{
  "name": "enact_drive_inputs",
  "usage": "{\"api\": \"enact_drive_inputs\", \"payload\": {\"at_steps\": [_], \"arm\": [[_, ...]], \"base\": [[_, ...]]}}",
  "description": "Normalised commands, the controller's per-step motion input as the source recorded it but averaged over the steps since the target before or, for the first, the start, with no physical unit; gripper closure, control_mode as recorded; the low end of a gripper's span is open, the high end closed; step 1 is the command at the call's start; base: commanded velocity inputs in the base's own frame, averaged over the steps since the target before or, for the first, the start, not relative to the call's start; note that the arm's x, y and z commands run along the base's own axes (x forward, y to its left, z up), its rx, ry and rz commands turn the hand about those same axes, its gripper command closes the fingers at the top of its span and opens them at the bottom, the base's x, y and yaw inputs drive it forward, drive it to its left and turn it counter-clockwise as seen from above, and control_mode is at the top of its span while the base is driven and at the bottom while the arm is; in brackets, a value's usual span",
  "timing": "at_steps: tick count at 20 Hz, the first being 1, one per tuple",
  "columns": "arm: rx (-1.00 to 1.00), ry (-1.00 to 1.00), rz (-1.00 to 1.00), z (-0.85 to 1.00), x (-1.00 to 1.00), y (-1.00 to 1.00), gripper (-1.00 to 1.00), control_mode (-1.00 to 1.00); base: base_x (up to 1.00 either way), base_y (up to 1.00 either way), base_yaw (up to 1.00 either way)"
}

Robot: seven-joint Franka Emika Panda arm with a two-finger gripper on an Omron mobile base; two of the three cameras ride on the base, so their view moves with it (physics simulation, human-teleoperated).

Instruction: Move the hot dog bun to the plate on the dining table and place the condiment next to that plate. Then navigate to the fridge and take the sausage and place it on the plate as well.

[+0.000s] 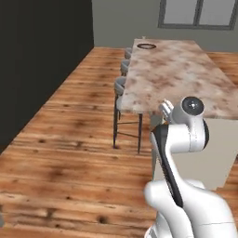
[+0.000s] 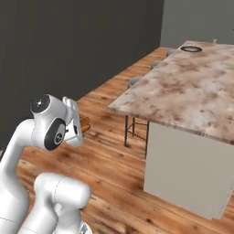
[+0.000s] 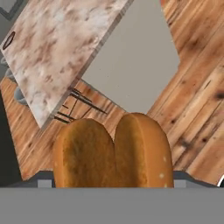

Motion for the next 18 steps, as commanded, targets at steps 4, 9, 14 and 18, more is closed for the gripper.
{"api": "enact_drive_inputs", "payload": {"at_steps": [4,9,14,18], "arm": [[0.00,0.00,0.00,0.00,0.00,0.00,1.00,1.00],[0.00,0.00,0.00,0.00,0.00,0.00,1.00,1.00],[0.00,0.00,0.00,0.00,0.00,0.00,1.00,1.00],[0.00,0.00,0.00,0.00,0.00,0.00,1.00,1.00]], "base": [[0.91,0.71,-0.41],[1.00,0.95,-0.39],[0.98,1.00,-0.30],[0.86,1.00,-0.27]]}}
